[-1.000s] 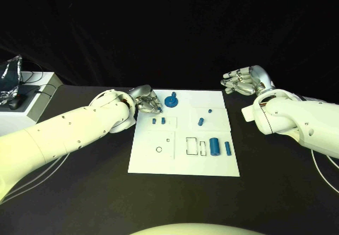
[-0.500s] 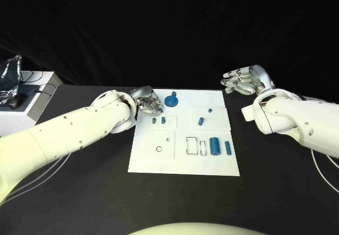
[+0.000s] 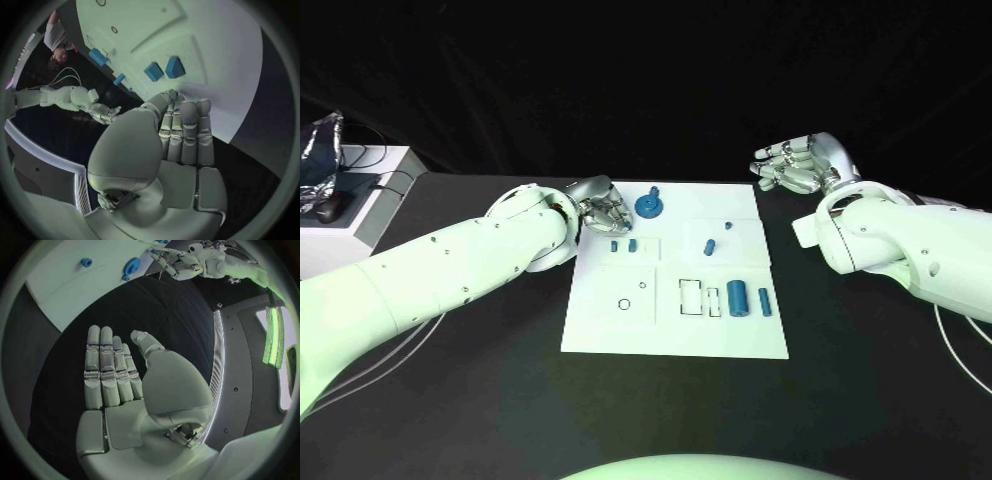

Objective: Assemble the parts on the task board

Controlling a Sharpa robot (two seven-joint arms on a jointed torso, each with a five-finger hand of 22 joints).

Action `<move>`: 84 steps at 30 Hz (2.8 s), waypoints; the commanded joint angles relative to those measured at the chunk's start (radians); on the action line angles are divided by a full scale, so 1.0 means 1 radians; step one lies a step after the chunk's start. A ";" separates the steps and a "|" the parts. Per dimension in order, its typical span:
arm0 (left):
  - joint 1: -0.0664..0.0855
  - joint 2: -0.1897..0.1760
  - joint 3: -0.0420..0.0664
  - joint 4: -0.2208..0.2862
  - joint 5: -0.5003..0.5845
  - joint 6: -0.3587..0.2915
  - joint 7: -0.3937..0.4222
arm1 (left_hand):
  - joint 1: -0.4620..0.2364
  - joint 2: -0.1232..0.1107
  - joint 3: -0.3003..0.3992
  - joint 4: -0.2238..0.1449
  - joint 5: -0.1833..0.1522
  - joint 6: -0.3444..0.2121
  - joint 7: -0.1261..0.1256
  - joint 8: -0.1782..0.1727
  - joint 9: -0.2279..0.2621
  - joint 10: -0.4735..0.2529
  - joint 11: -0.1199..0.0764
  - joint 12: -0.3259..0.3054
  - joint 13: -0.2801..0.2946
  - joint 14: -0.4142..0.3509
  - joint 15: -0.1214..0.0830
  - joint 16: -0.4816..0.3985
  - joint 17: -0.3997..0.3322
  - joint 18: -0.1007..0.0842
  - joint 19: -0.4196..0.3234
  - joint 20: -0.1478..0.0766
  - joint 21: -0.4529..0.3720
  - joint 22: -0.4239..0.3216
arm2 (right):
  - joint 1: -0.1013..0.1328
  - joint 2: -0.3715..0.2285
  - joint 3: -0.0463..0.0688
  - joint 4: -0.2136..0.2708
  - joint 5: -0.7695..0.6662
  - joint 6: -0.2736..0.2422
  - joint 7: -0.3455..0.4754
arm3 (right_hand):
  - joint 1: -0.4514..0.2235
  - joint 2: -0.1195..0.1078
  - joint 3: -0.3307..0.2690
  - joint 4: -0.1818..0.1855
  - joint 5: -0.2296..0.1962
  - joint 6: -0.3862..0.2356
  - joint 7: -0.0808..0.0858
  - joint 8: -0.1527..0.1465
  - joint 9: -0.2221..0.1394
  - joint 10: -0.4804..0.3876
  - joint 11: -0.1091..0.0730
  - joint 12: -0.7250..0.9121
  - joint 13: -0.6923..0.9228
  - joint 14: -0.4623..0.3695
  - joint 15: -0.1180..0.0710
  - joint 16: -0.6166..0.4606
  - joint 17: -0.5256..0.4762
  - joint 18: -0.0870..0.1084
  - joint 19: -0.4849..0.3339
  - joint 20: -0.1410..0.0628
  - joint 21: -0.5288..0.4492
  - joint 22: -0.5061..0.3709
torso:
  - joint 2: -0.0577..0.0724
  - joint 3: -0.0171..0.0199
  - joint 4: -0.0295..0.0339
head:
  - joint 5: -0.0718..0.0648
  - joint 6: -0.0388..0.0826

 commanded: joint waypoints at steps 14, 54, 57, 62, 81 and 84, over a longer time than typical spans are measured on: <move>-0.003 0.004 -0.012 -0.001 -0.017 0.058 -0.014 | 0.007 0.010 -0.028 -0.015 0.000 -0.010 0.004 0.006 0.001 -0.003 0.003 0.000 0.002 -0.011 0.003 -0.005 0.009 0.001 -0.007 -0.007 0.002 0.012 | -0.001 0.000 0.000 0.002 0.000 0.006 0.012 | 0.001 -0.007 -0.001 -0.007 0.005 -0.003 0.003 -0.006 -0.001 -0.011 0.002 -0.006 -0.001 0.005 0.001 -0.011 -0.003 -0.010 -0.014 0.003 0.008 -0.015 | 0.000 0.0007 0.0000 | -0.005 -0.006; -0.003 -0.033 0.000 0.010 -0.004 -0.051 -0.040 | 0.018 -0.038 -0.012 -0.009 0.003 -0.310 -0.007 0.002 -0.006 -0.024 0.003 0.031 0.003 -0.029 0.003 -0.019 0.010 -0.005 0.000 -0.013 -0.008 0.005 | -0.002 -0.012 -0.001 -0.006 -0.137 0.200 -0.062 | 0.062 -0.005 -0.010 -0.050 -0.097 0.021 -0.010 -0.004 0.002 -0.007 -0.017 -0.008 -0.002 0.218 -0.067 0.120 0.072 0.031 0.165 -0.062 0.161 0.044 | -0.001 0.0012 -0.0009 | -0.012 0.002; -0.003 -0.046 0.007 0.007 0.080 -0.068 -0.013 | 0.015 -0.033 -0.006 -0.004 0.004 -0.237 0.006 0.009 -0.002 -0.034 0.007 0.029 0.003 -0.040 0.006 -0.034 0.005 -0.006 -0.006 -0.012 -0.015 0.002 | -0.002 -0.012 -0.001 -0.009 -0.237 0.282 -0.089 | 0.073 -0.002 0.000 -0.070 -0.127 0.042 -0.017 -0.011 -0.003 0.026 -0.033 -0.012 -0.002 0.227 -0.088 0.292 0.206 0.029 0.194 -0.092 0.268 0.128 | -0.001 0.0000 -0.0005 | -0.018 0.009; -0.020 -0.087 0.044 0.016 0.274 -0.073 0.067 | -0.092 -0.060 -0.021 0.089 0.014 -0.174 0.018 0.007 -0.001 -0.151 0.057 0.000 -0.001 -0.150 0.048 -0.222 -0.086 -0.029 -0.102 0.030 -0.159 -0.089 | -0.003 -0.005 -0.002 -0.012 -0.438 0.366 -0.136 | 0.080 0.002 0.017 -0.095 -0.179 0.060 -0.024 -0.006 -0.024 0.042 -0.038 -0.007 0.001 0.217 -0.096 0.428 0.358 0.037 0.171 -0.101 0.398 0.252 | -0.002 0.0006 -0.0023 | -0.028 0.017; -0.115 -0.272 0.083 0.186 1.026 0.003 0.437 | 0.030 0.023 -0.321 0.148 0.013 -0.157 0.032 0.010 -0.001 -0.174 0.060 0.049 -0.004 -0.099 0.061 -0.507 -0.172 -0.054 -0.003 0.047 -0.461 -0.381 | -0.026 0.070 -0.010 -0.053 -0.967 0.385 -0.342 | 0.065 -0.047 0.027 -0.068 -0.233 0.051 -0.038 -0.007 -0.040 -0.036 -0.022 -0.009 -0.001 0.175 -0.081 0.669 0.534 0.064 0.179 -0.081 0.674 0.575 | -0.020 -0.0089 0.0035 | -0.046 0.031; -0.122 -0.281 0.083 0.204 1.035 0.002 0.442 | 0.028 0.022 -0.322 0.144 0.013 -0.155 0.032 0.008 -0.001 -0.164 0.059 0.034 -0.004 -0.090 0.060 -0.523 -0.170 -0.056 -0.003 0.045 -0.463 -0.376 | -0.030 0.081 -0.010 -0.059 -0.985 0.391 -0.352 | 0.070 -0.053 0.034 -0.055 -0.233 0.053 -0.039 -0.007 -0.040 -0.038 -0.019 -0.011 -0.001 0.171 -0.081 0.682 0.531 0.068 0.181 -0.079 0.678 0.597 | -0.022 -0.0108 0.0076 | -0.042 0.027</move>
